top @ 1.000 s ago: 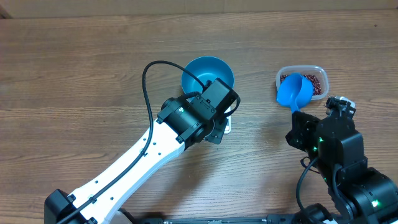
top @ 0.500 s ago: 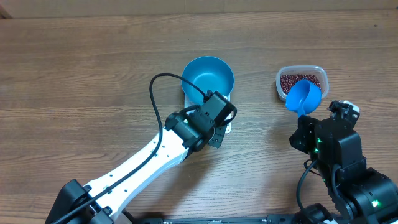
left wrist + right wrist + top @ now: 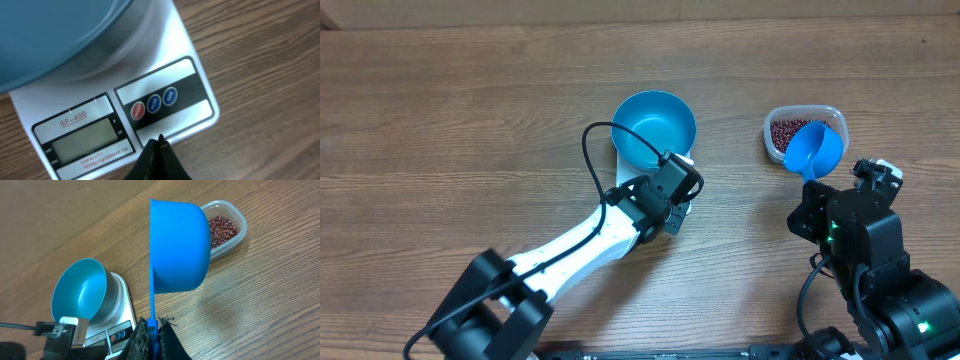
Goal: Scoop item into bowl and weigh 150g on scale
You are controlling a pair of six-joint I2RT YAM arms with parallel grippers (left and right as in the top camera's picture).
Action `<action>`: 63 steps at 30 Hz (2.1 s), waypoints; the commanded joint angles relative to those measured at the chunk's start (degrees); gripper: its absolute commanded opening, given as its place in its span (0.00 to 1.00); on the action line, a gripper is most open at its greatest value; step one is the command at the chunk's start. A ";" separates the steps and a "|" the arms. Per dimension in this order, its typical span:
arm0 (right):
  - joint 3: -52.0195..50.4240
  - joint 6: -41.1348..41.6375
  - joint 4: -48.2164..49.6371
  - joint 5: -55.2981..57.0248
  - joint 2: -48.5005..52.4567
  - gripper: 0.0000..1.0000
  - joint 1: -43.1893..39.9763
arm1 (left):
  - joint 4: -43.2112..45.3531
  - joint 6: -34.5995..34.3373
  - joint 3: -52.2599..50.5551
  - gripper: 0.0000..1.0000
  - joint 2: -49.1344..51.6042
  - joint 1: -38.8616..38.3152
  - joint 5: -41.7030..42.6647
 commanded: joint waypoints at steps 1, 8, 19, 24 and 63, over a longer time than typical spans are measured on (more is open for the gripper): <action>1.81 -0.24 0.52 2.05 -0.61 0.04 0.22 | 1.11 1.95 -0.33 0.04 2.67 1.11 -0.81; 1.81 -0.22 0.57 2.91 -0.61 0.04 0.22 | 2.64 2.01 -0.33 0.04 4.07 1.53 -1.33; 1.81 -0.24 0.55 3.02 -0.61 0.04 0.22 | 5.49 2.60 -0.33 0.04 6.88 1.55 -2.29; 1.81 -0.24 0.55 3.58 -0.61 0.04 0.22 | 5.84 2.36 -0.33 0.04 6.88 2.08 -2.49; 1.81 -0.22 0.85 3.78 -0.61 0.04 0.22 | -0.04 2.21 4.61 0.04 5.68 3.28 -1.95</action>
